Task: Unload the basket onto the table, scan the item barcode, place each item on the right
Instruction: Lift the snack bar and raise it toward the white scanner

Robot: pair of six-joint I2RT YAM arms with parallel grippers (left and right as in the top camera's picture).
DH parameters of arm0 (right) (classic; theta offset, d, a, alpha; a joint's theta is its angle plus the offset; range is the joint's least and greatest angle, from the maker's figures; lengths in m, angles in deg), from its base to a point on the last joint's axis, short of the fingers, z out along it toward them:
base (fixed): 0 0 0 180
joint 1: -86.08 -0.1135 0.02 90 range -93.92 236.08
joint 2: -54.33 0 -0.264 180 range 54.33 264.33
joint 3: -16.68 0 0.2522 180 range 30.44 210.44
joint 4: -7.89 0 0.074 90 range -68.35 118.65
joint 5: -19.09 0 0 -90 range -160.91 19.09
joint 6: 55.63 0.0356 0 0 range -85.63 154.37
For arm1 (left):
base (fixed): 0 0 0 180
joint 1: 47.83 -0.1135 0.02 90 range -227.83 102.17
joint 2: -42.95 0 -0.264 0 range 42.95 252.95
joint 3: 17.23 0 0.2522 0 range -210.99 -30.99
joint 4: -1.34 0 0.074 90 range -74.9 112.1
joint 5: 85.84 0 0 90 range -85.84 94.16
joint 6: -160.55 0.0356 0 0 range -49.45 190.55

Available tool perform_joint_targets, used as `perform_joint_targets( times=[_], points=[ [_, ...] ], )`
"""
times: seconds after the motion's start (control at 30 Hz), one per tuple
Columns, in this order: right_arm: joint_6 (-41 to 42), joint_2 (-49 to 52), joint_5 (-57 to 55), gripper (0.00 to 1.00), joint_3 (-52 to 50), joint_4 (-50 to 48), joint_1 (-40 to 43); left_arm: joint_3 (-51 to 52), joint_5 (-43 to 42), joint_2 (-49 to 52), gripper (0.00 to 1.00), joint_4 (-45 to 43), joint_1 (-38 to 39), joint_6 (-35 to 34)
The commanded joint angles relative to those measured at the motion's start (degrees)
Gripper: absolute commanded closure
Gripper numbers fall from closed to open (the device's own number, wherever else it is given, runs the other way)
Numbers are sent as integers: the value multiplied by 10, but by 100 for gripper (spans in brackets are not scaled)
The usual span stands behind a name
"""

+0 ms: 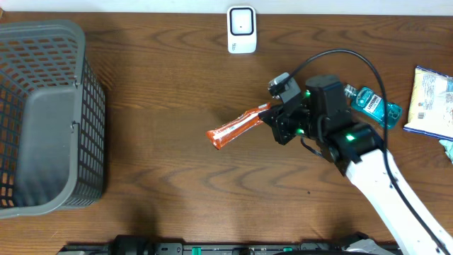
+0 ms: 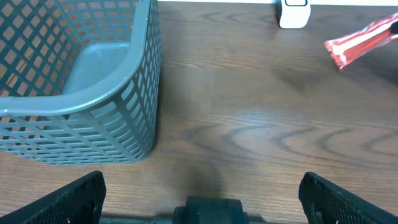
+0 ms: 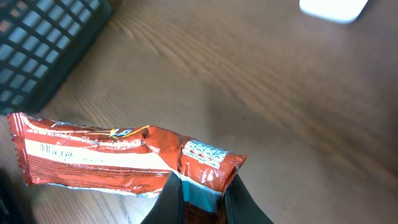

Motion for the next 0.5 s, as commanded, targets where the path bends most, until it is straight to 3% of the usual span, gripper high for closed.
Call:
perform_joint_targets(
  times=[0.0,0.33,0.47],
  points=[
    [-26,-17,-5,99,5,3,-1,1,3,2,1,43,-3,-1],
    [-20,-19,-40,99,5,-14,-2,1,3,2,0,43,-3,-1],
    [-88,-17,-173,99,5,-45,-34,1,3,2,1,43,-3,-1]
  ],
)
